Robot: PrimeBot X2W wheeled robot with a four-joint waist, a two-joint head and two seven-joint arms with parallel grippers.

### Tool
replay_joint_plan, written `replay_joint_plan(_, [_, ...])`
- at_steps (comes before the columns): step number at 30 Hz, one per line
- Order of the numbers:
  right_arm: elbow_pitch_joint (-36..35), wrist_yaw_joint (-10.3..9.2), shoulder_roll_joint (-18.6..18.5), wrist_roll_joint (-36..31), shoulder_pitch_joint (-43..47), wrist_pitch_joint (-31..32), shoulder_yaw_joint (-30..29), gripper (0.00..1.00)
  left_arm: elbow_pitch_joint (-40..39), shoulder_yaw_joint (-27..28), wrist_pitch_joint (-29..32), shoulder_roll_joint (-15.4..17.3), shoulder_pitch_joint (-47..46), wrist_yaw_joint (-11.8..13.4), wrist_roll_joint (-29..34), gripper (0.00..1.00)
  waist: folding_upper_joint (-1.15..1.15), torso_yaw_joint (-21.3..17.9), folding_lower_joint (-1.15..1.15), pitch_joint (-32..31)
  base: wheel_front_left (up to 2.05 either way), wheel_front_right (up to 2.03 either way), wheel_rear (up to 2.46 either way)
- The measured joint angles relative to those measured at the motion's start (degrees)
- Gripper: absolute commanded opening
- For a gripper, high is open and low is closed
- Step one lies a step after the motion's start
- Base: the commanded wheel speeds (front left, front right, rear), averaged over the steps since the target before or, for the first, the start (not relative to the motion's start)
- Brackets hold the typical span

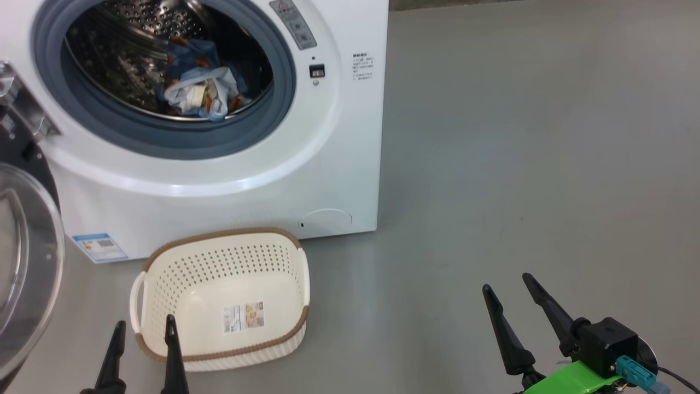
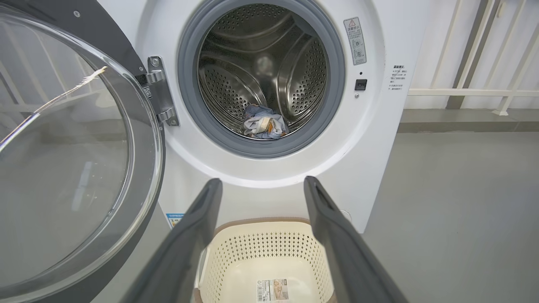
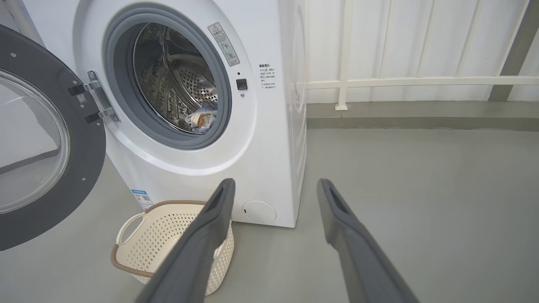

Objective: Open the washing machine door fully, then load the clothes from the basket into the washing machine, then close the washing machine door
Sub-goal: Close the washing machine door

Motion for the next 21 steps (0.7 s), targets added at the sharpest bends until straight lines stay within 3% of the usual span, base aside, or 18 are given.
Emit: replay_joint_plan(21, [-0.03, 0.00, 0.00, 0.00, 0.01, 0.16, -0.08, 1.00, 0.01, -0.53, -0.07, 0.22, 0.00, 0.00, 0.23, 1.00, 0.00, 0.27, 0.00, -0.27, -0.16, 0.16, 0.00])
